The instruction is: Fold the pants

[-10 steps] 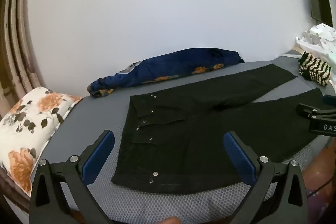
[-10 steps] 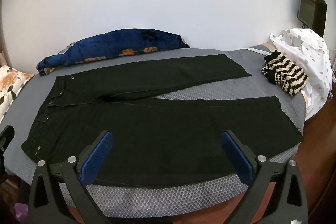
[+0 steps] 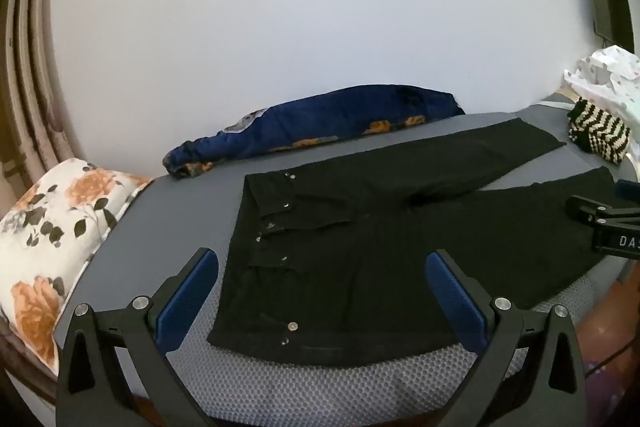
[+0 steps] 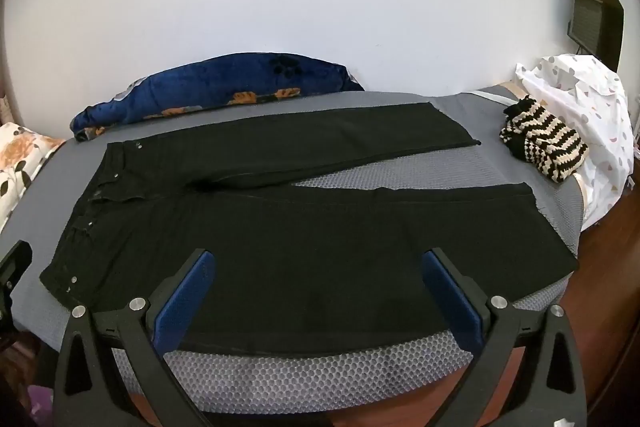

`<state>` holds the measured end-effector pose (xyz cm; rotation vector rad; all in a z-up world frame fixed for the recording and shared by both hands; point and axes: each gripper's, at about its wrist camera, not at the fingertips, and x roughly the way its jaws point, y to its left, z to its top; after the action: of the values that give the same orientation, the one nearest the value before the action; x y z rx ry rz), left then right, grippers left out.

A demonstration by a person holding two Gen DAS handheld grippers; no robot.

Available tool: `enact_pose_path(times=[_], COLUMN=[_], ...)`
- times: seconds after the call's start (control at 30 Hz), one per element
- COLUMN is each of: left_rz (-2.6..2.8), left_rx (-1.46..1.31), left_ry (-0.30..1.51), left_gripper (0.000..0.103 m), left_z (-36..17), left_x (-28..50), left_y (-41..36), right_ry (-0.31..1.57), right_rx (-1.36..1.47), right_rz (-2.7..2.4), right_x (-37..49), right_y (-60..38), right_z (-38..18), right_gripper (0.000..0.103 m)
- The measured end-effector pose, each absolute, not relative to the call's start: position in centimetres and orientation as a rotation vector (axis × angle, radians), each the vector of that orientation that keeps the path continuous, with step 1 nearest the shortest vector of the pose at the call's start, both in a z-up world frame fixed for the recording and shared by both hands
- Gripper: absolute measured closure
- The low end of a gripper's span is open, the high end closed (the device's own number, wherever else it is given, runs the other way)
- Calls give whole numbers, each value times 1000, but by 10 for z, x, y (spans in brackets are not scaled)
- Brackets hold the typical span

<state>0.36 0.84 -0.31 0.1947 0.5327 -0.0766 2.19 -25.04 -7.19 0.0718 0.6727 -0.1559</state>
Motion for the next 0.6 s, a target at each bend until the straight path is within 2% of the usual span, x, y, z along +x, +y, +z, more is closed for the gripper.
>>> enact_pose_path(times=[0.6], left_rz=[-68], left_rx=[218], left_ry=[540], left_gripper=[0], left_z=[-11], left_x=[6], left_y=[8], right_ry=[698], right_rx=[66], right_rz=[-163], right_x=[27], right_y=[-247], right_z=[-83], right_gripper=[1])
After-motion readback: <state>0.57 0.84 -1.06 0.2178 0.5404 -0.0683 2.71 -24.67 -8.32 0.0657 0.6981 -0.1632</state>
